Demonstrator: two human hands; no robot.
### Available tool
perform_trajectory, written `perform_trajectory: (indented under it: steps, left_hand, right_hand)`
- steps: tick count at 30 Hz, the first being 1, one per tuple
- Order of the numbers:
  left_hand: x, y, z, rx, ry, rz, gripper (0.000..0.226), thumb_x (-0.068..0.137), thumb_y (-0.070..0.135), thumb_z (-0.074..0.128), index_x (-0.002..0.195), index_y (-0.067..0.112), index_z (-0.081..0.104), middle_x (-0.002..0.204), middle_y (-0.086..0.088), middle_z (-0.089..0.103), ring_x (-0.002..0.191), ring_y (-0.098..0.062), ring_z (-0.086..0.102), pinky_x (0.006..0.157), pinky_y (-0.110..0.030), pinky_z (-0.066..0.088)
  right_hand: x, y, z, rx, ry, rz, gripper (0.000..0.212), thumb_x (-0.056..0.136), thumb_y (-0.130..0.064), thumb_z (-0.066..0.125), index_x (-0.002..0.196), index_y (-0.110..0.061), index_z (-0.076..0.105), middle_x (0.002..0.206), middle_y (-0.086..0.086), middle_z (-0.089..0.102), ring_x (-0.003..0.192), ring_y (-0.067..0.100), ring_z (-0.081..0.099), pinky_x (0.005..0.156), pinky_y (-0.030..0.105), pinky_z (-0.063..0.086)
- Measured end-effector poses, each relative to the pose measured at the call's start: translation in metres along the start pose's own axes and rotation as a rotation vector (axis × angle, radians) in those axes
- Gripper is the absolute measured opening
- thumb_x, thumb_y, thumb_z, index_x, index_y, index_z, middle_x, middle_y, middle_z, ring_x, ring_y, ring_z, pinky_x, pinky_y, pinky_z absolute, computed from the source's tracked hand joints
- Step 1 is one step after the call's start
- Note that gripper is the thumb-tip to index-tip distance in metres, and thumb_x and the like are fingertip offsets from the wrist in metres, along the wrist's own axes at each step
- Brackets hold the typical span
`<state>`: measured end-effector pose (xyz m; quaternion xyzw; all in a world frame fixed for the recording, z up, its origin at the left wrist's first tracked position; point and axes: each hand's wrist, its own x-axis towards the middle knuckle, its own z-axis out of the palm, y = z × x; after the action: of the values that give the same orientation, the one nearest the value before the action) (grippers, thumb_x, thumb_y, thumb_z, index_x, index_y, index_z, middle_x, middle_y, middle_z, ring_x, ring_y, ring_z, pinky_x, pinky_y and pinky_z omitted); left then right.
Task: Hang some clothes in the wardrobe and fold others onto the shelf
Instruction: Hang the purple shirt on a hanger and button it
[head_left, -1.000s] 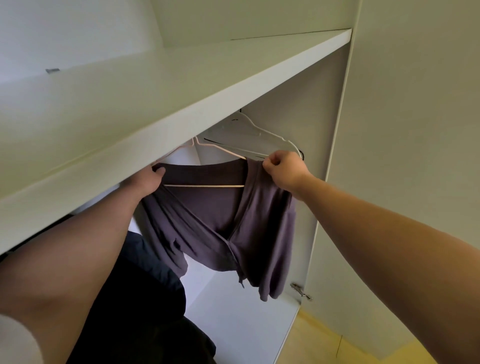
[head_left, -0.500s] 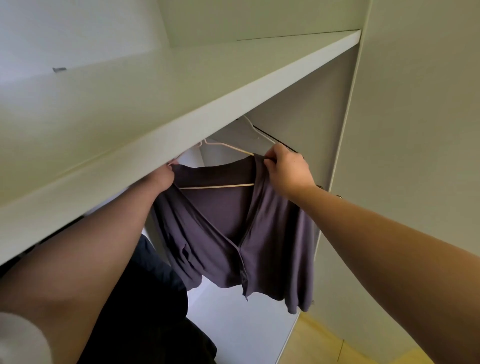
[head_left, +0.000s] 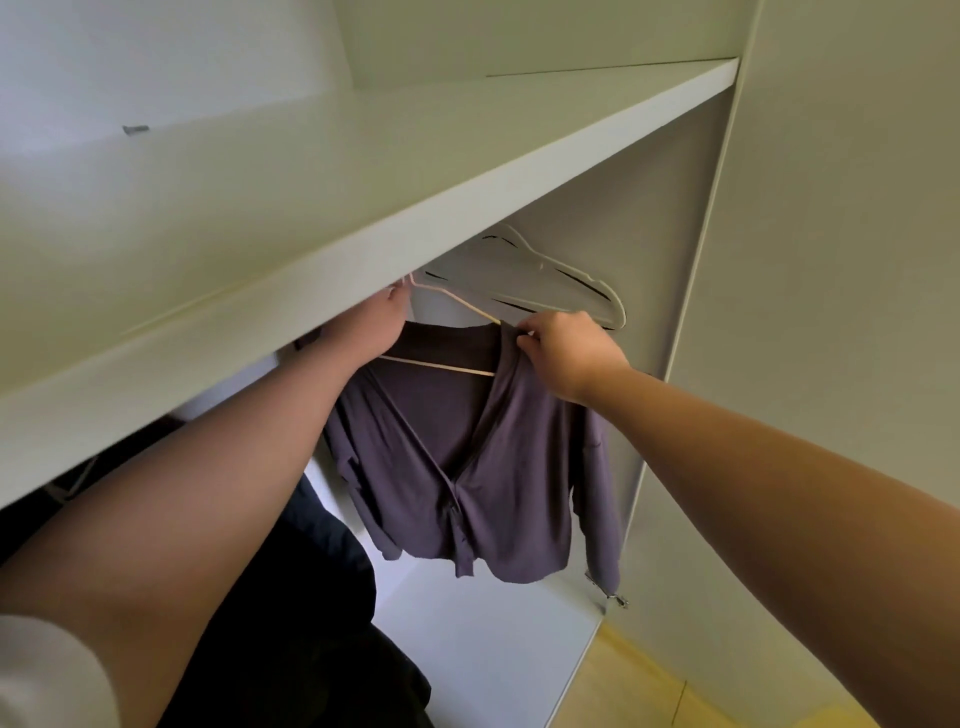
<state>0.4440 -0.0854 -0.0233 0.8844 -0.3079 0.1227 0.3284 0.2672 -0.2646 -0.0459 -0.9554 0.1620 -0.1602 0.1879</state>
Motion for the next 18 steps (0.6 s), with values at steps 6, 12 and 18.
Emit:
perform_trajectory:
  steps: [6,12,18]
  left_hand:
    - [-0.011,0.017,0.005,0.01,0.12,-0.008,0.04,0.105,0.033,0.039,0.094,0.003,0.061,0.09,-0.012,0.065,0.083,-0.027,0.055,0.07,-0.033,0.039]
    - [-0.029,0.016,-0.016,0.065,0.14,-0.115,0.04,0.105,0.027,0.036,0.1,0.0,0.066,0.105,-0.017,0.069,0.1,-0.034,0.061,0.087,-0.04,0.047]
    - [-0.061,-0.001,-0.044,0.037,0.245,-0.229,0.037,0.104,0.026,0.037,0.102,0.007,0.069,0.107,-0.008,0.071,0.104,-0.027,0.062,0.089,-0.027,0.045]
  right_hand:
    - [-0.006,-0.015,0.001,-0.093,-0.098,-0.04,0.026,0.1,-0.029,0.051,0.105,-0.01,0.068,0.107,0.019,0.064,0.098,0.04,0.061,0.072,0.035,0.047]
    - [-0.03,-0.046,-0.001,-0.069,-0.149,-0.115,0.022,0.1,-0.024,0.051,0.099,-0.007,0.066,0.09,0.014,0.056,0.081,0.036,0.057,0.069,0.033,0.044]
    - [-0.058,-0.089,0.002,-0.003,-0.222,-0.209,0.018,0.096,-0.012,0.053,0.078,-0.013,0.053,0.07,0.003,0.043,0.062,0.025,0.049,0.06,0.03,0.041]
